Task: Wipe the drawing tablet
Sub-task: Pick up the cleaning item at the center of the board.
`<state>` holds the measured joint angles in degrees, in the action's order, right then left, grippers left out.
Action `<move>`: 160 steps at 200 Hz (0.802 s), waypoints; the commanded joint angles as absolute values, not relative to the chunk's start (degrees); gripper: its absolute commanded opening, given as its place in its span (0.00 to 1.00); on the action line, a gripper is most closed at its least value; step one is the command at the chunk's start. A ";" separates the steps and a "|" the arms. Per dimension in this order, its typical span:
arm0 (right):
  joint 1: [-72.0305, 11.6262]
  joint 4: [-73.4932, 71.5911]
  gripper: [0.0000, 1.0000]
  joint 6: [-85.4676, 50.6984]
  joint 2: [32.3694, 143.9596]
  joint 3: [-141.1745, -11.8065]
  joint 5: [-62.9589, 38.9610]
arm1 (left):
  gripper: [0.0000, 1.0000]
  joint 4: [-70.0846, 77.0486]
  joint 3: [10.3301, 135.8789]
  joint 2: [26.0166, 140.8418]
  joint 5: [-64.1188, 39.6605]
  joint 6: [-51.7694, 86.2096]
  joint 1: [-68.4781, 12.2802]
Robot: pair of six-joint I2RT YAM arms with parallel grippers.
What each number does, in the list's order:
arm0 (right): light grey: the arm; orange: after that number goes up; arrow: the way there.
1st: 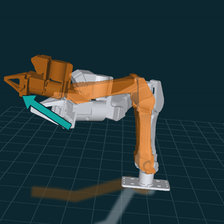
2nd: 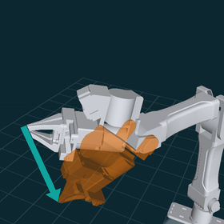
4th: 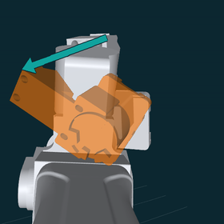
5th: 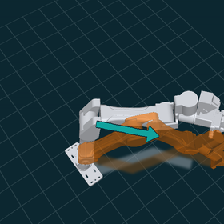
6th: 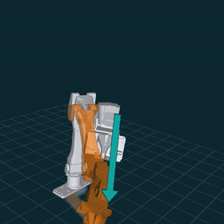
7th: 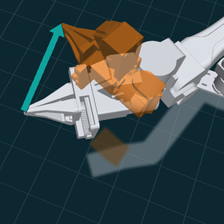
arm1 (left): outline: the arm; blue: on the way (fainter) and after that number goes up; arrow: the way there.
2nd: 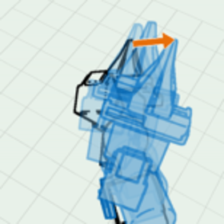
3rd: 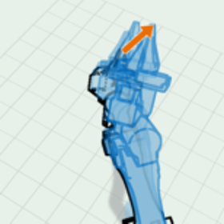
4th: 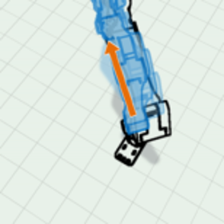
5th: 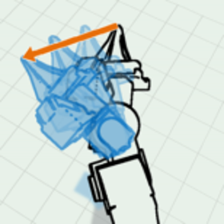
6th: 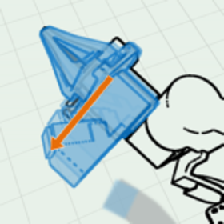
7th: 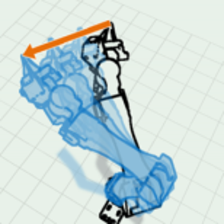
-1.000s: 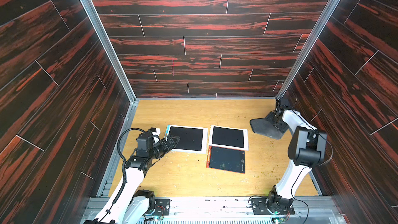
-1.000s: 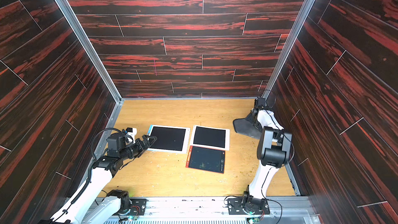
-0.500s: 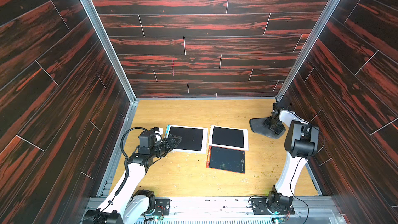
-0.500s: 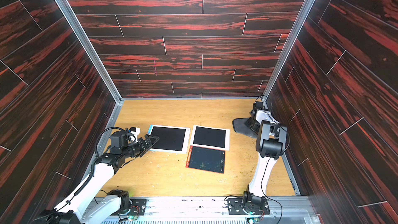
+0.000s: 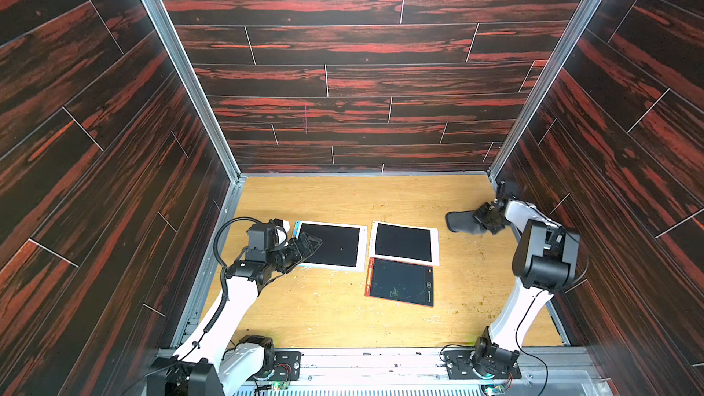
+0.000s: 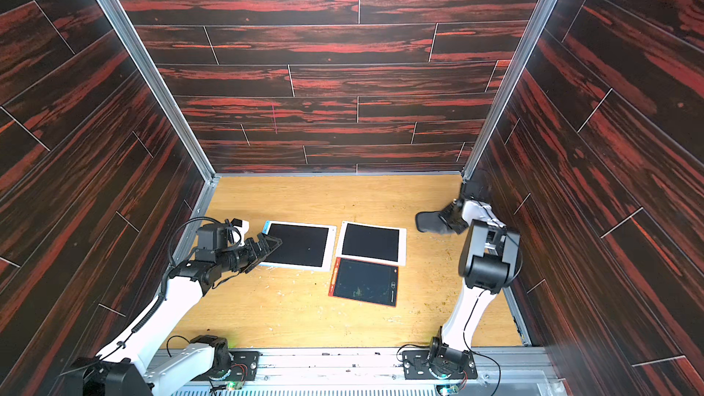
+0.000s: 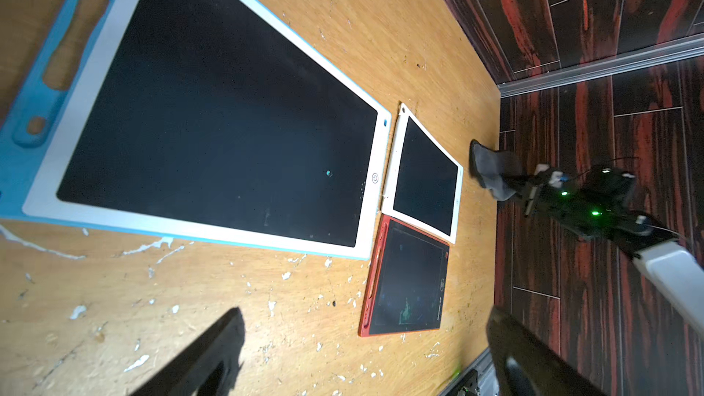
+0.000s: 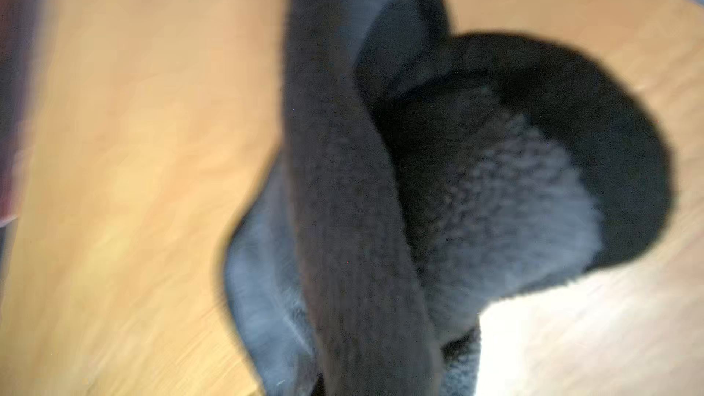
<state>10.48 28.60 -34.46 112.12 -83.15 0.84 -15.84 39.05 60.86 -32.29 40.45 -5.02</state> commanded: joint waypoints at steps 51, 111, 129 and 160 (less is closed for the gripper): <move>-1.90 50.12 0.00 -19.99 101.99 -90.67 28.65 | 1.00 -13.37 44.10 67.51 -35.12 39.40 -5.19; -12.84 57.07 0.00 -14.29 105.06 -94.55 49.33 | 1.00 -12.81 44.94 69.41 -36.20 38.96 -5.17; -16.87 61.37 0.00 -14.92 109.80 -95.72 53.28 | 1.00 -13.04 44.89 69.61 -36.32 38.89 -5.14; -19.94 66.87 0.00 -17.41 116.37 -95.73 58.76 | 1.00 -13.91 45.17 69.39 -36.21 38.20 -5.19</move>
<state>-19.46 58.70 -16.01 112.29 -96.12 51.00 -13.43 44.05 69.73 -35.59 39.55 -5.02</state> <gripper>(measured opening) 0.097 0.999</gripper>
